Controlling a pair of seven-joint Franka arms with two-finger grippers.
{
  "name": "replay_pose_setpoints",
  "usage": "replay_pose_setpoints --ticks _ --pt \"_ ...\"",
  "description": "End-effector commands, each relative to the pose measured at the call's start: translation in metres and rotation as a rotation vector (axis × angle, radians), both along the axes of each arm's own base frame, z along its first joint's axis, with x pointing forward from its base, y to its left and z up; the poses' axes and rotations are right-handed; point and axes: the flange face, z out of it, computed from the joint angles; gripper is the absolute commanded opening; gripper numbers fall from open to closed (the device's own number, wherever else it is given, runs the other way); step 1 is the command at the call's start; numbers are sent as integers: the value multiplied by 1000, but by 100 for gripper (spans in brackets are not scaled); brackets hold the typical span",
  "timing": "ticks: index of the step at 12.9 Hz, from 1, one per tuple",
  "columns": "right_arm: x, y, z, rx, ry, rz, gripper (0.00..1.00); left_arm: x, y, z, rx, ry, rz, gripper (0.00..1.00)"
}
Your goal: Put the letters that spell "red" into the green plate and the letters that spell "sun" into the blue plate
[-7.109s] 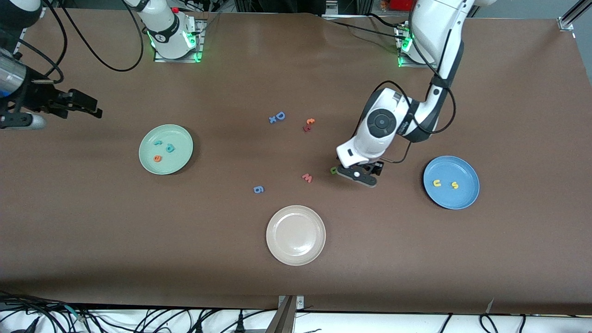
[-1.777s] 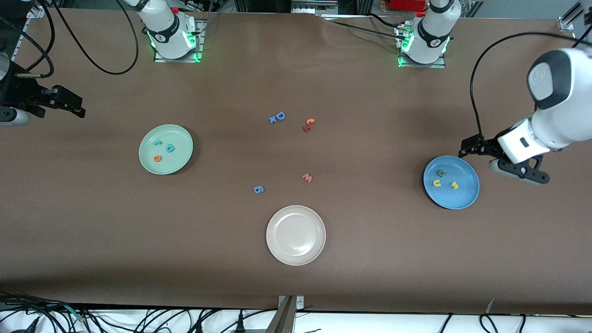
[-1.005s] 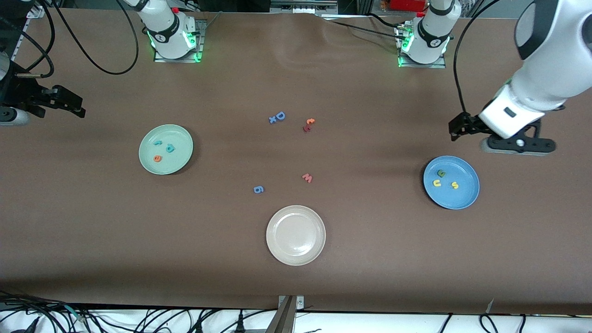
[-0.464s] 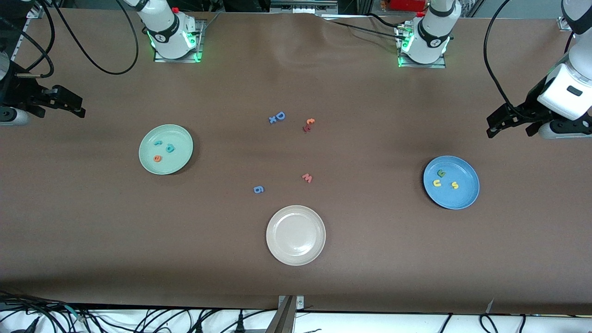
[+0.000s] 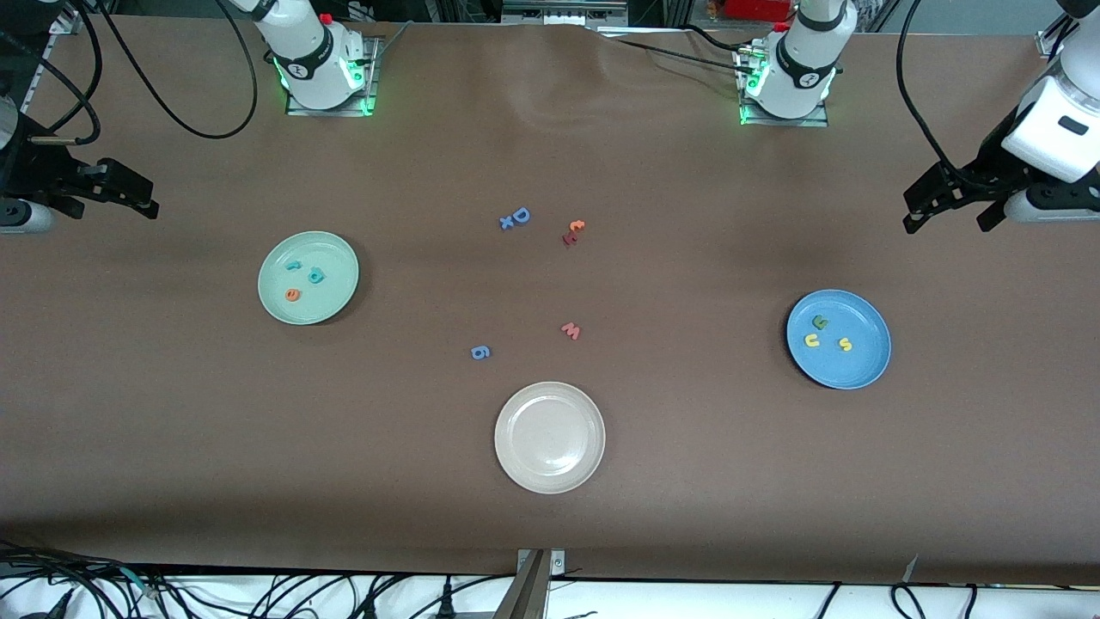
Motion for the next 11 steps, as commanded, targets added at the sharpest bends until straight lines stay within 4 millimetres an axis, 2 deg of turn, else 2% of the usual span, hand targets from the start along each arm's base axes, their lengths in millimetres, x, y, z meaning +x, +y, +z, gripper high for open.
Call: replay_pose_setpoints --ticks 1,11 --pt "-1 -1 5 -14 0 14 100 -8 -2 -5 -17 15 9 100" --pt "-2 -1 6 -16 -2 14 100 0 3 1 -22 5 13 100"
